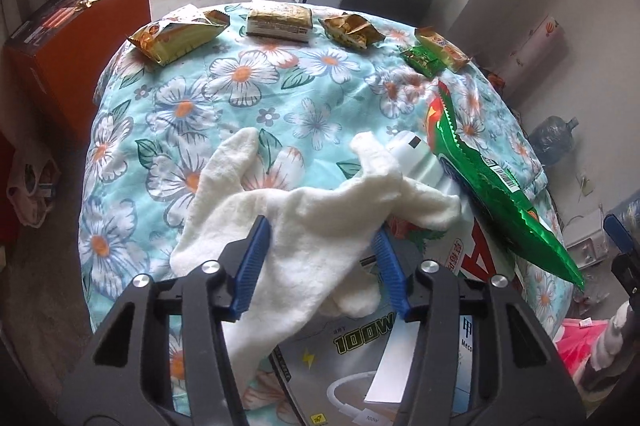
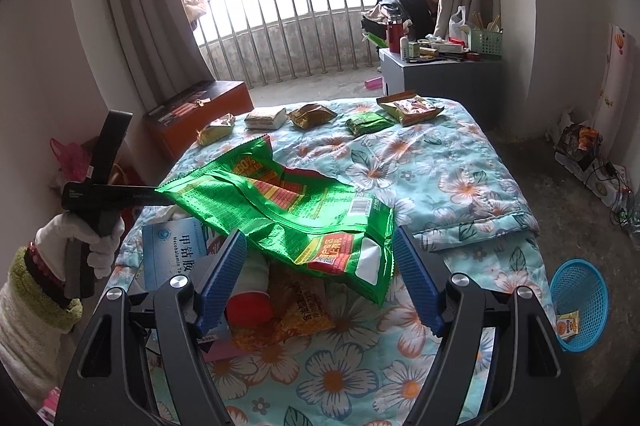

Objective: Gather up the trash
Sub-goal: 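Grasp the white cloth with the left tool and lift it, then grasp the blue box with the right tool while the left tool holds the white cloth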

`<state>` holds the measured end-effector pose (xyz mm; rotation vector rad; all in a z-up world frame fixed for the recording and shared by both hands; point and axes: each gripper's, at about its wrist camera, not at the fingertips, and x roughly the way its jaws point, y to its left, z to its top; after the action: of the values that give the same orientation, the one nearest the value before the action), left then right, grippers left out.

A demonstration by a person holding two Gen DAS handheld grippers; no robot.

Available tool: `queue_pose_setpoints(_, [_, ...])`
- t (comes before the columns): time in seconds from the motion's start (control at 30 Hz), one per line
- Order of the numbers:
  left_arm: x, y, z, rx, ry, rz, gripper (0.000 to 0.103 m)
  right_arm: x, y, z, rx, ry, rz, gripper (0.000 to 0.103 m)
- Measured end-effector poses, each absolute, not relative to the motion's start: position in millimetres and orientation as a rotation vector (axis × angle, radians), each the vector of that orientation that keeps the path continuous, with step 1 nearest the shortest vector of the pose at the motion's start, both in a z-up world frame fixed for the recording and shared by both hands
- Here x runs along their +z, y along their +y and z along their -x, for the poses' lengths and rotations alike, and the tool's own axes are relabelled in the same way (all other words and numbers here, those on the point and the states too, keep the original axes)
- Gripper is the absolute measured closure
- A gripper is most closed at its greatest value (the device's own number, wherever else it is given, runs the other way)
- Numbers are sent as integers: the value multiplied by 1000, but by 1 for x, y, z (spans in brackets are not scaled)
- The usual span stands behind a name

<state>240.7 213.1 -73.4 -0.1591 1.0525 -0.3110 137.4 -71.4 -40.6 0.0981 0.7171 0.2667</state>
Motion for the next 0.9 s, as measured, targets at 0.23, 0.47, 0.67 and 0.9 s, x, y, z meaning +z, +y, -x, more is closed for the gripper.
queue_pose_setpoints(0.23, [-75,231,-238,-293,1032,235,85,-43,-72,-139,267,721,-101,30])
queue_pose_setpoints(0.47, [-66,246,-224,-263,947,301,95,-44,-88,-134,232,713,-117,30])
queue_pose_setpoints(0.67, [-46,256,-198,-200,832,283,95,-52,-106,-128,217,741,-148,30])
queue_pose_setpoints(0.9, [-28,266,-157,-123,742,294,95,-59,-79,-114,467,780,-198,30])
